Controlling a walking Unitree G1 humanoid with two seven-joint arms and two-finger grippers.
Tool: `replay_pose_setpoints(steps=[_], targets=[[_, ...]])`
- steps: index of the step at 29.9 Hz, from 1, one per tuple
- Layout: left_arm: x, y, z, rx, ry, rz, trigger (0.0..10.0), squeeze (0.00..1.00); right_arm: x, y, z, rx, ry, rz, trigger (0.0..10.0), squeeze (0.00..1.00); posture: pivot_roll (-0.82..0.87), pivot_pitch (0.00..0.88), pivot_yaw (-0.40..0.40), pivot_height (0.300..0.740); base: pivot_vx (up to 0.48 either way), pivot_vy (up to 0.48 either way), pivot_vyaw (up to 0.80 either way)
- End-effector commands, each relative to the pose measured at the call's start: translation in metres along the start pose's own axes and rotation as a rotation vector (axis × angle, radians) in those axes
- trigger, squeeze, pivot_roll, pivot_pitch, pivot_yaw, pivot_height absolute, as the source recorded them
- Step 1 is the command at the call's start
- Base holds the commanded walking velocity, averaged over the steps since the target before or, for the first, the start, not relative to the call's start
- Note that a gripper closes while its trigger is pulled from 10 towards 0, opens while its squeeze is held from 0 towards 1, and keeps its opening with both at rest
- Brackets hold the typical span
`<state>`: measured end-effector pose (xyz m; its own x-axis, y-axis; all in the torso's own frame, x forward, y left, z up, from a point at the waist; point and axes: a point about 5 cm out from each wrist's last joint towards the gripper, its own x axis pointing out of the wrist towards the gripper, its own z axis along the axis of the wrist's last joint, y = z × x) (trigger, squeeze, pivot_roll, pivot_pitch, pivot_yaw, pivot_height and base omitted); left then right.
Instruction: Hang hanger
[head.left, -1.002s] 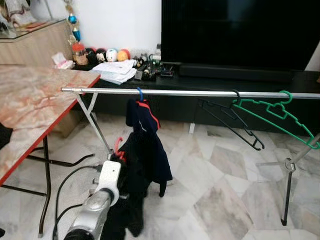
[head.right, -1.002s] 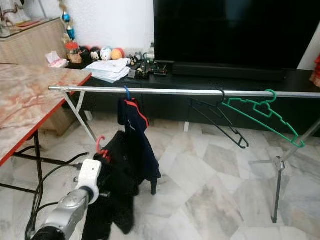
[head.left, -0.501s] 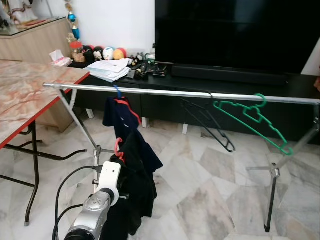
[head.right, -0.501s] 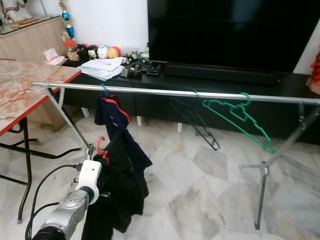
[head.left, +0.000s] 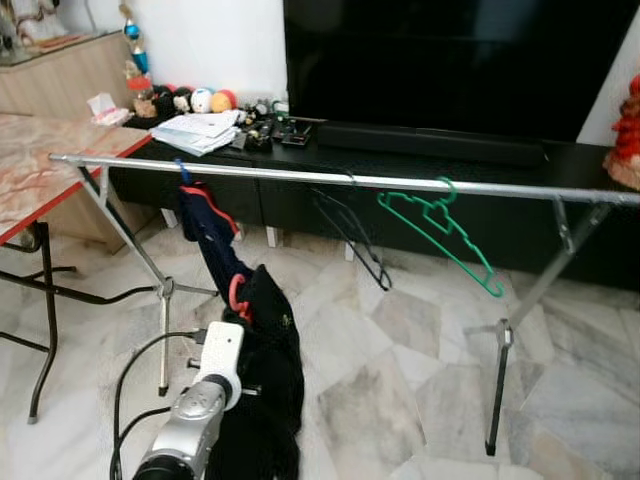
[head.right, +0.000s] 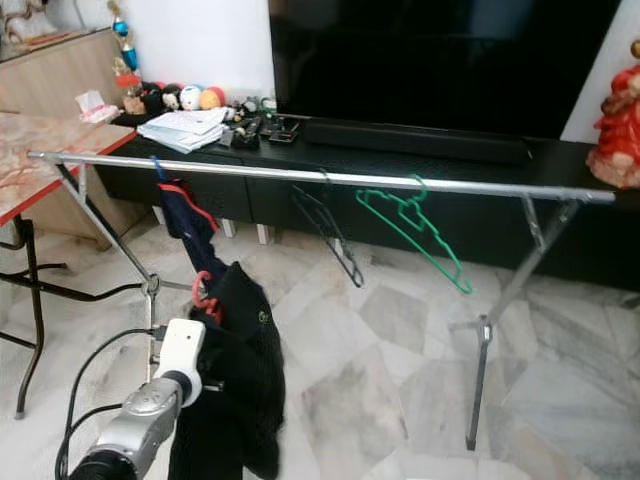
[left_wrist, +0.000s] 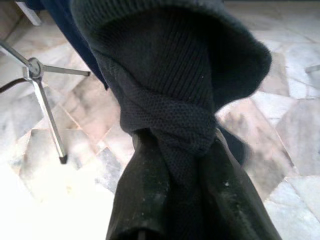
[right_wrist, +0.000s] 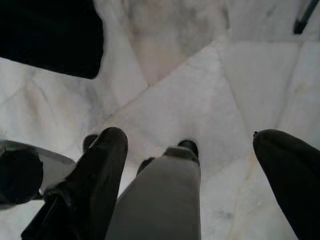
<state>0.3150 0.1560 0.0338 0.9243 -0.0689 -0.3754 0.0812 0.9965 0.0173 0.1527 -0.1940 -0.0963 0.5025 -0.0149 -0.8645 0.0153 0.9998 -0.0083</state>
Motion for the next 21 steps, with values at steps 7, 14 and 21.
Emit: replay_pose_setpoints(steps=[7,14,21], targets=[[0.0012,0.0077,0.0131,-0.038,-0.068,0.051,10.0,0.0,0.0004,0.0013,0.0026,-0.037,-0.008,0.008,10.0,0.0,-0.09,0.0,0.068,0.74,0.0,0.0,0.0],[0.0015,0.0079,0.0127,-0.049,-0.065,0.041,10.0,0.0,0.0002,0.0016,0.0038,-0.034,-0.031,0.01,10.0,0.0,-0.09,0.0,0.07,0.74,0.184,0.0,0.08],[0.0019,0.0006,0.0116,-0.043,-0.062,0.001,10.0,0.0,0.0001,0.0017,0.0023,-0.031,-0.023,0.011,10.0,0.0,-0.09,0.0,0.07,0.74,0.295,0.0,0.0]])
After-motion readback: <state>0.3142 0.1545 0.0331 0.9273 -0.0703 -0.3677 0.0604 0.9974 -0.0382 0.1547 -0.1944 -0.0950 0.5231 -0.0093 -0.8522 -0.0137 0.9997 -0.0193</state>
